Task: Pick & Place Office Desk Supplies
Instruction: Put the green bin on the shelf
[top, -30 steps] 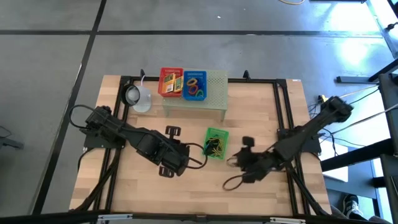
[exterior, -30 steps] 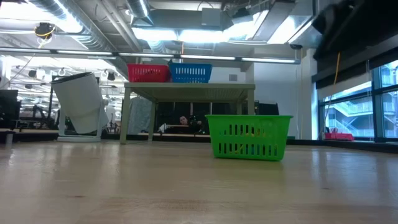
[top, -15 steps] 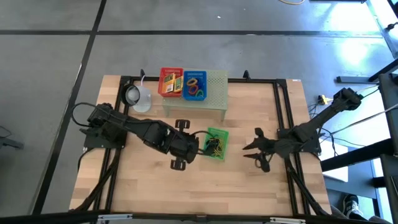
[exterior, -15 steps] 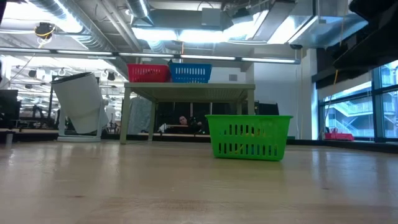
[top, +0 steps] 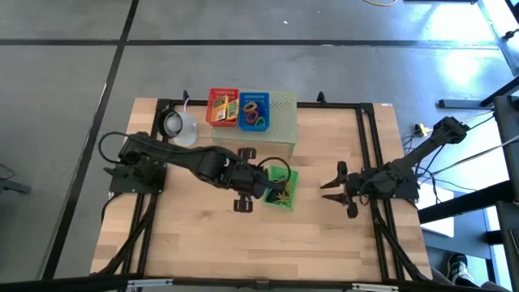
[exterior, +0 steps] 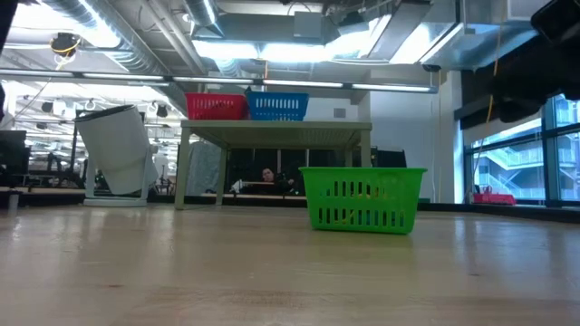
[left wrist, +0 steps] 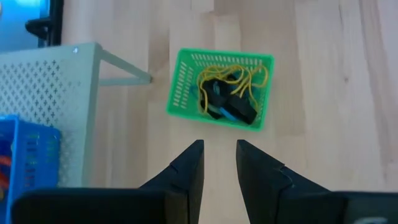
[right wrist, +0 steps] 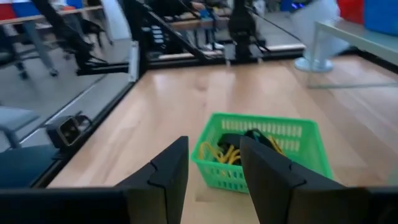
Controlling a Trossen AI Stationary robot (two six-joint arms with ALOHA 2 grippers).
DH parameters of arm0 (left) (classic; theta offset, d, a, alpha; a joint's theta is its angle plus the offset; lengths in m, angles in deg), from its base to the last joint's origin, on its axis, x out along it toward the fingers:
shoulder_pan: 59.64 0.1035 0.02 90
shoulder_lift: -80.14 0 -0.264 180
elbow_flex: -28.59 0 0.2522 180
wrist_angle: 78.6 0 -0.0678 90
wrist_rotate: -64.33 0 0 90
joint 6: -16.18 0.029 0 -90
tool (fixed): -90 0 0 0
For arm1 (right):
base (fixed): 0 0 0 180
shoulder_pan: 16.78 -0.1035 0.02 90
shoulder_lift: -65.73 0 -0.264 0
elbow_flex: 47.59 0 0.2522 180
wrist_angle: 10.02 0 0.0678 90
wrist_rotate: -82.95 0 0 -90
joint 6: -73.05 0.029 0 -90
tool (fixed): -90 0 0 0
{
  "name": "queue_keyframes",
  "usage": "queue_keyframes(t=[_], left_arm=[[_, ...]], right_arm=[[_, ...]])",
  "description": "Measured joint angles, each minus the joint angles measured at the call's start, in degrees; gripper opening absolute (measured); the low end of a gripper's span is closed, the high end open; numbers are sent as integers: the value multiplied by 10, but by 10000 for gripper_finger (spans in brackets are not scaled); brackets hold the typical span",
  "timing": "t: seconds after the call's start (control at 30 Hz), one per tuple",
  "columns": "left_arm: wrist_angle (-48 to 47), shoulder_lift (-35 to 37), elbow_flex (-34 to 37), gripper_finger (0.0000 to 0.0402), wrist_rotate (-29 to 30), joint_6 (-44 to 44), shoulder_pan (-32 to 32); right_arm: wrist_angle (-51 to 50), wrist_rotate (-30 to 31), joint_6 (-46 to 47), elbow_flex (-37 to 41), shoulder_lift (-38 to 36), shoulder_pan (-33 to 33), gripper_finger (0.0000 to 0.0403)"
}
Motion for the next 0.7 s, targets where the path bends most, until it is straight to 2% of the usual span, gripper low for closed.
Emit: queue_keyframes(t=[0.17,0.47,0.57,0.7], left_arm=[[7,-12,0,86,5,45,1],[43,-40,0,87,2,77,5],[40,-59,0,87,-19,79,10],[35,-85,0,87,-75,86,9]], right_arm=[[65,-19,-35,37,-3,0,146],[62,-16,-35,38,-3,0,146],[58,31,-16,38,-2,0,146],[55,139,30,38,-2,0,146]])
